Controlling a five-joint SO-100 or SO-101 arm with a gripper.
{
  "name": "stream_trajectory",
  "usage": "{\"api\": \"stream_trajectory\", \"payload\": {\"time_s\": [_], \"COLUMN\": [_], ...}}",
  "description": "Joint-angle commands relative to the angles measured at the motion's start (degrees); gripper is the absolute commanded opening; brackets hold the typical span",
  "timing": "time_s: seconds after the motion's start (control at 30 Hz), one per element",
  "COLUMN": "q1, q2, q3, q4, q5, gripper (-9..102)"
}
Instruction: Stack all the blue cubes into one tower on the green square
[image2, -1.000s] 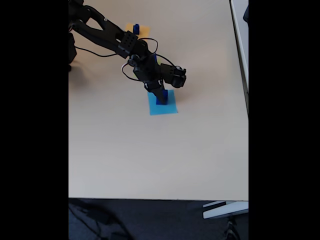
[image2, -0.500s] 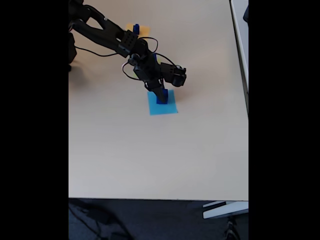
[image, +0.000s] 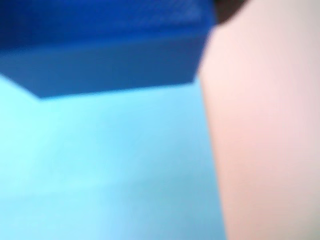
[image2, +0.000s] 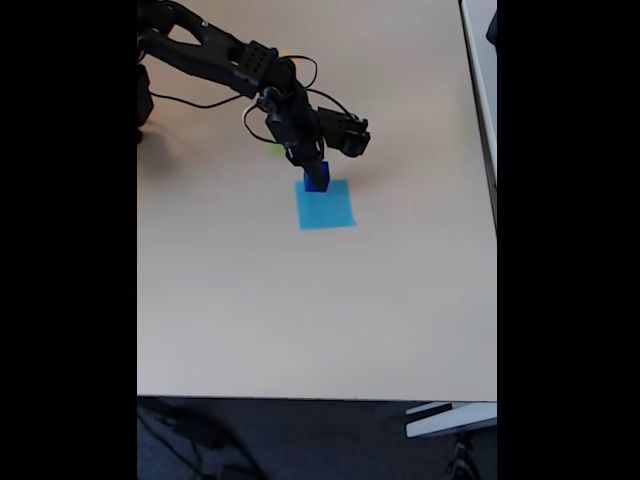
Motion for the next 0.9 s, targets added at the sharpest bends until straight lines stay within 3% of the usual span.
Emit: {"api": "stream_trajectory", "payload": {"time_s": [0.0, 0.43, 0.87], "q1": [-1.05, -8.09, -15.56], "q2": [5.27, 6.94, 10.99], "q3": [-5.89, -19.42, -13.10], "q4": [3.08, 21.27, 19.25], "q5": [-0.09, 9.32, 16.88], "gripper": [6, 3, 4]}}
